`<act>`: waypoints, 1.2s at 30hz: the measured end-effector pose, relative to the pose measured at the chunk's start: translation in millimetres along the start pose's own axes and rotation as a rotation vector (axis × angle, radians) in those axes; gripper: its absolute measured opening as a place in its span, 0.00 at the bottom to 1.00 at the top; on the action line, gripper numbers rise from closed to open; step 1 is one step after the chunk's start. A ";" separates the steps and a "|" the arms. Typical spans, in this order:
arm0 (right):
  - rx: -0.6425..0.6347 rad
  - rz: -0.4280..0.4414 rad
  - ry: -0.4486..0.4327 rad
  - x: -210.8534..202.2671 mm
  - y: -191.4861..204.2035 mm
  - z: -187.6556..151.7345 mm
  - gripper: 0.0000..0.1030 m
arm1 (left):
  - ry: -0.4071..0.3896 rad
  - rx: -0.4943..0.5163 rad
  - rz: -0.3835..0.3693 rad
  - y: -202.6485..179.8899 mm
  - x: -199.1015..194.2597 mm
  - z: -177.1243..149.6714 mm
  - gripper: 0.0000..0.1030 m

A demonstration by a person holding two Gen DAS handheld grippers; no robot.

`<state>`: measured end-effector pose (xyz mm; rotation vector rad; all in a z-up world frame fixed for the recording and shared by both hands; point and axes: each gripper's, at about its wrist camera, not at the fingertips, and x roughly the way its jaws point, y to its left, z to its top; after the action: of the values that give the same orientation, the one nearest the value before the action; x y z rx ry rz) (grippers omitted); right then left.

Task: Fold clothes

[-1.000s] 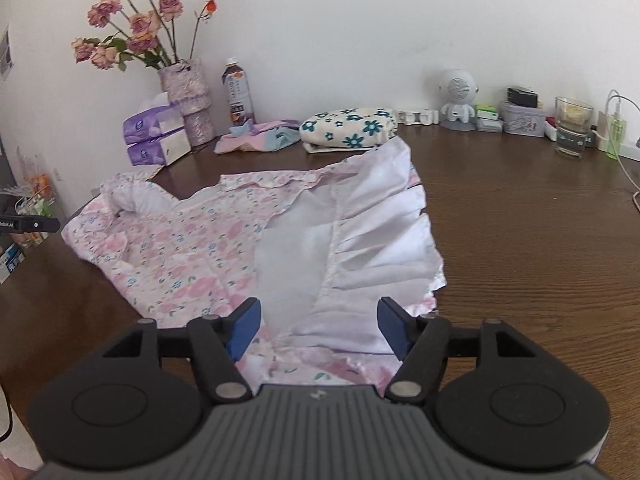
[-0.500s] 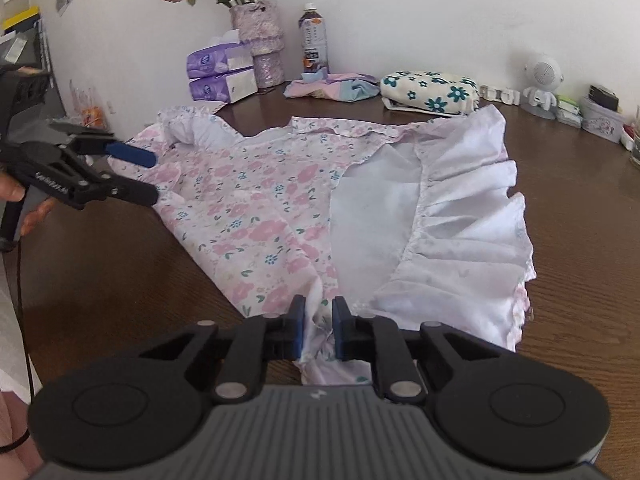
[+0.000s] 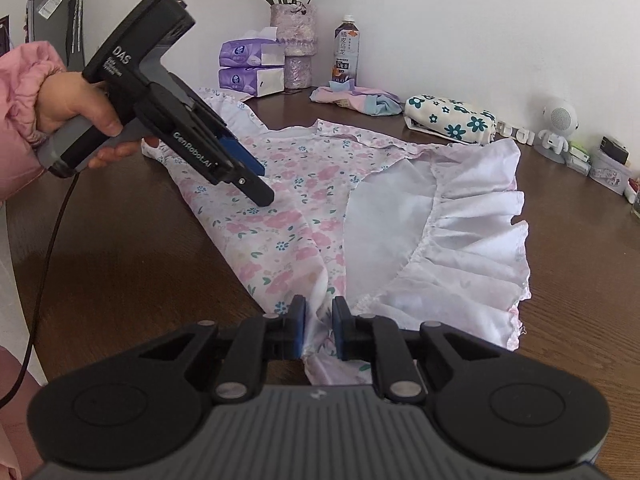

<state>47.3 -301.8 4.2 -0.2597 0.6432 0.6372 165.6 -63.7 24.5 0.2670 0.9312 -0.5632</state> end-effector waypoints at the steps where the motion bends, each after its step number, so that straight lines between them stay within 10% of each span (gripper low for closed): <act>1: -0.003 0.001 -0.002 0.2 1.1 -1.1 0.13 | 0.003 0.001 -0.003 0.0 -0.5 0.5 0.21; 3: 0.000 0.007 -0.004 0.9 2.1 -3.3 0.14 | 0.000 0.007 -0.012 -1.9 -2.9 0.0 0.05; 19: 0.048 -0.022 -0.020 -5.0 2.9 -15.0 0.16 | -0.221 0.124 0.014 -49.1 -101.4 -77.5 0.00; 24: 0.077 -0.040 -0.036 -19.3 6.4 -21.8 0.49 | -0.214 0.080 -0.001 -52.6 -111.5 -121.0 0.00; 28: 0.181 -0.006 -0.061 -37.7 1.8 -30.8 0.52 | -0.193 0.014 -0.017 -51.2 -110.8 -151.9 0.00; 36: 0.317 -0.047 -0.141 -64.3 -12.5 -39.0 0.56 | -0.256 -0.041 0.002 -45.8 -119.9 -148.1 0.27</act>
<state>-3.3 -357.9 14.8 0.0652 0.5912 0.4947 -17.0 6.0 37.7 0.1543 0.6941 -0.5609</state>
